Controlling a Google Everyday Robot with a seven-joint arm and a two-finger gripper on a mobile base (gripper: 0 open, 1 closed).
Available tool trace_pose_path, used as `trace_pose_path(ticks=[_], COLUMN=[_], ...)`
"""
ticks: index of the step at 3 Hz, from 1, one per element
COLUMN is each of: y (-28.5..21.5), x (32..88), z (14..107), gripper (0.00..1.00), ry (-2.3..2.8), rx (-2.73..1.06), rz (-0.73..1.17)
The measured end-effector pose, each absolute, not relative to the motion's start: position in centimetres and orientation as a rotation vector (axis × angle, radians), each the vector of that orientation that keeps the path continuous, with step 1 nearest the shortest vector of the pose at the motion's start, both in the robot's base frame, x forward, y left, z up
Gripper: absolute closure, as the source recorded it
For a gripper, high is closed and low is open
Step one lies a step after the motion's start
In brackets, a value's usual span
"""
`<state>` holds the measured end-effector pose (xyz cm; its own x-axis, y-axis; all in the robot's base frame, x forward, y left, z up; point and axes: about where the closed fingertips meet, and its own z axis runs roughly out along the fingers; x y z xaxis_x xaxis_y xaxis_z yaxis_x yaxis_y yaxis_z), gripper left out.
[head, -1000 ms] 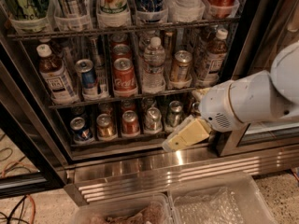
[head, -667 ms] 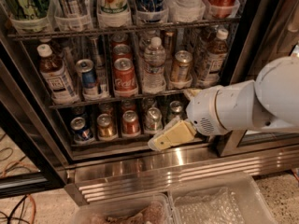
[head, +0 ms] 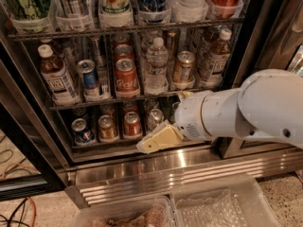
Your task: Pick coke can from middle shelf of fridge
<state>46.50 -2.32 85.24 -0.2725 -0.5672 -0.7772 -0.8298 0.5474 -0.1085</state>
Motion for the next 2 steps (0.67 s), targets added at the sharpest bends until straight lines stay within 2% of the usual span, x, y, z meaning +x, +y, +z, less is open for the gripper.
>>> trace_pose_path(ticks=[1,2], y=[-2.4,0.0], x=[47.1,47.8], z=[85.3,83.6], gripper=[0.00,0.00], ry=[1.947,1.925], rx=[-1.074,-0.988], rz=[0.401,0.437])
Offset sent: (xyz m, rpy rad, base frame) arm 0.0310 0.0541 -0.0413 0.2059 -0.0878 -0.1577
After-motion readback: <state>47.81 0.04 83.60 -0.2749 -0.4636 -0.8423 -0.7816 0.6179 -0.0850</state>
